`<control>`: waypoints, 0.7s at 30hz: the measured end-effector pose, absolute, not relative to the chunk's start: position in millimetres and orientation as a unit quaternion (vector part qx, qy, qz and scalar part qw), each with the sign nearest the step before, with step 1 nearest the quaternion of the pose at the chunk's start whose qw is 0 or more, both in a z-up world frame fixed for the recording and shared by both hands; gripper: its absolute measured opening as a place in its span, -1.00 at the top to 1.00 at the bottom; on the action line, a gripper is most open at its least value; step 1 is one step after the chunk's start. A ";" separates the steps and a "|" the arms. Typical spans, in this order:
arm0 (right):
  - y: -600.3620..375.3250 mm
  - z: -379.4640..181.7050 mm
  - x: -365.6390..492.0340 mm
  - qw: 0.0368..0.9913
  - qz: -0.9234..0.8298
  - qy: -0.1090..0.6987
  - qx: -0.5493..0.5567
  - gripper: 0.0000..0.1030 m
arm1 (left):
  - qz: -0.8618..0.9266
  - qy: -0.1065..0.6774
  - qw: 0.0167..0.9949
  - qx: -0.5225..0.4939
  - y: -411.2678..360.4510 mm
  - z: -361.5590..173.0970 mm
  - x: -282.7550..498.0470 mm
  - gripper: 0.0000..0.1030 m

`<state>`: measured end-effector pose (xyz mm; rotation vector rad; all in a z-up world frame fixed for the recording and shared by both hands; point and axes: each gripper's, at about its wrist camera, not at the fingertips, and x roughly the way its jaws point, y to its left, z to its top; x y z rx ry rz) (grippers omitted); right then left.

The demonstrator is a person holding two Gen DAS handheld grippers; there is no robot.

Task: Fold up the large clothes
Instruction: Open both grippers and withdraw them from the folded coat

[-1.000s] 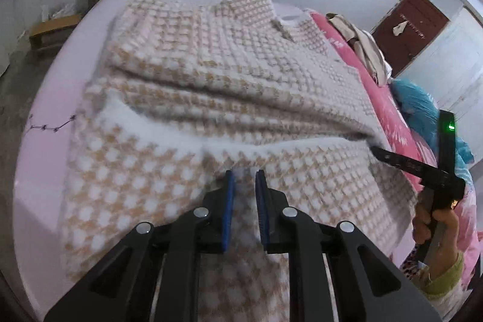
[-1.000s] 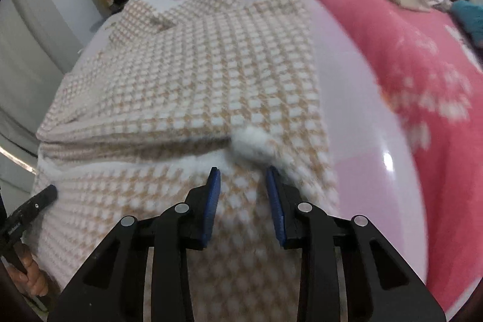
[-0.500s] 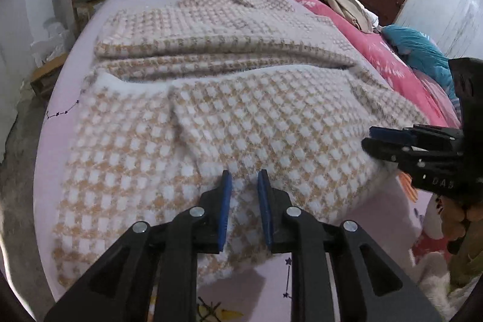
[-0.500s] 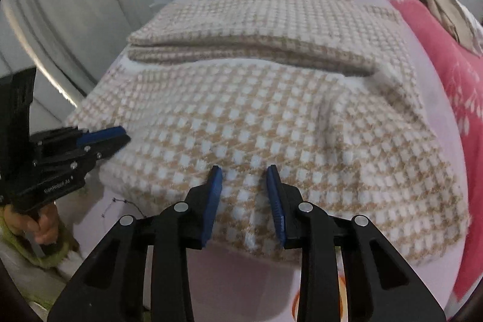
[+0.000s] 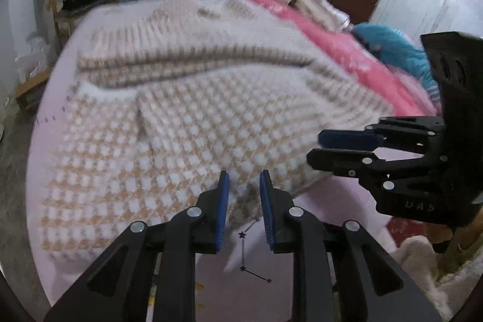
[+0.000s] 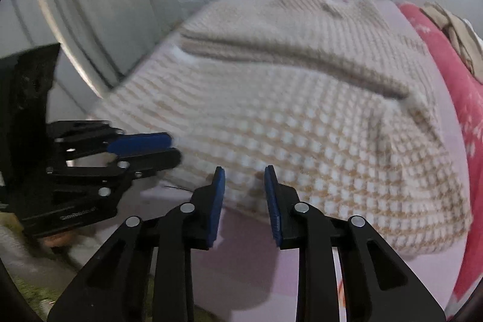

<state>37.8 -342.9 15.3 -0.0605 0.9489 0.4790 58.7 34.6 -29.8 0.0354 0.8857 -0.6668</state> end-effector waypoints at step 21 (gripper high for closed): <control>-401.9 9.6 12.7 0.887 0.129 0.443 -0.007 0.58 | -0.195 0.422 0.884 -0.040 113.8 -43.1 62.6 0.36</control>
